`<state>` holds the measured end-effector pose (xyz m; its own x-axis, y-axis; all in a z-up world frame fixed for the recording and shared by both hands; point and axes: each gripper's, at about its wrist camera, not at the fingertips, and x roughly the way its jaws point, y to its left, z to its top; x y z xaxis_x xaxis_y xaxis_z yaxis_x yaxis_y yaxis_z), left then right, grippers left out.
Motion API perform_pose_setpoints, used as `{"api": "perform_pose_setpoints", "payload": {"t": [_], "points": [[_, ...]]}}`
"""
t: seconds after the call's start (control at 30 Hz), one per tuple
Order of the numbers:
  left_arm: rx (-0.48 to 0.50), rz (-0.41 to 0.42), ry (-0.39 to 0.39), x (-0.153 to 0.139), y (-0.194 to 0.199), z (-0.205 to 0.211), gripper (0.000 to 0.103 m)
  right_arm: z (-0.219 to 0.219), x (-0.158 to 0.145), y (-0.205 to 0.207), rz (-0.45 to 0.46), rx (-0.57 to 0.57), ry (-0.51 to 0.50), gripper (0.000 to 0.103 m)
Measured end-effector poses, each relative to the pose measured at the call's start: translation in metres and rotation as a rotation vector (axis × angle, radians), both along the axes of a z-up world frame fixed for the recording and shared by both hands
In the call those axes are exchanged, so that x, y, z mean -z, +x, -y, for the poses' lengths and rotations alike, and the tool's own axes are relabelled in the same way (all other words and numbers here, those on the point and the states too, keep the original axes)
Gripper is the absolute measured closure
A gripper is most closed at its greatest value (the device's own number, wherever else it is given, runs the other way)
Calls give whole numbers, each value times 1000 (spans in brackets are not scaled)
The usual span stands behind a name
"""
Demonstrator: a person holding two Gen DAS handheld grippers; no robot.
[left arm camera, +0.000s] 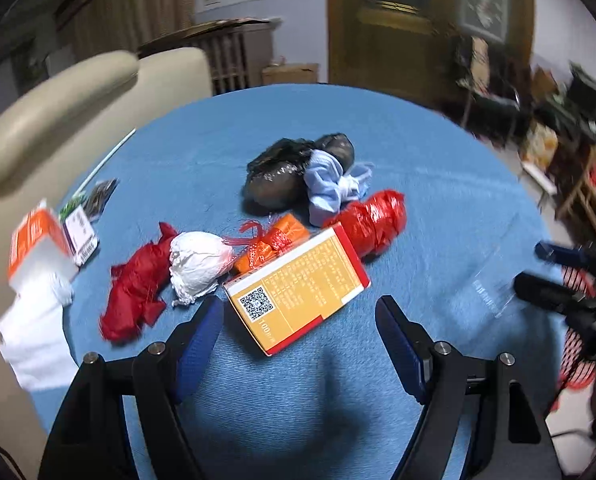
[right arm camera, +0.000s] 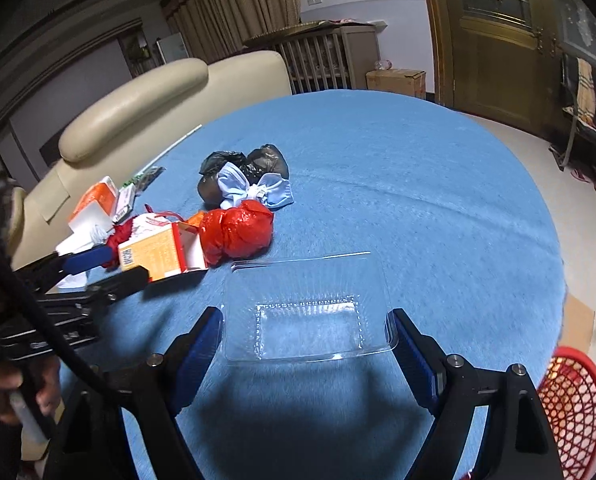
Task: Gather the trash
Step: 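Grasp the clear plastic tray with the right tool while the left tool grasps the orange box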
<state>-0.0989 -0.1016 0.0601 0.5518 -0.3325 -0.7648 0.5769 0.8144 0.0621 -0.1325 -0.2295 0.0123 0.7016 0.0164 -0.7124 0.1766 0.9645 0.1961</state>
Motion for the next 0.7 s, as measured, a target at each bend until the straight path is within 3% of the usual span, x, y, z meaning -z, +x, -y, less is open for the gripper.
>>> {"api": "perform_pose_setpoints", "payload": {"t": [0.23,0.47,0.57,0.63,0.7], "points": [[112,105,206,18,3,19,24,0,-6,-13,20,0,22,18],[165,173,290,22,12,31,24,3,-10,-21,30,18,31,18],[172,155,275,26,17,31,24,2,-11,-22,29,16,29,18],[156,91,205,24,22,26,38,0,-12,-23,32,13,26,18],[126,67,151,20,23,19,43,-1,-14,-25,35,13,23,18]]}}
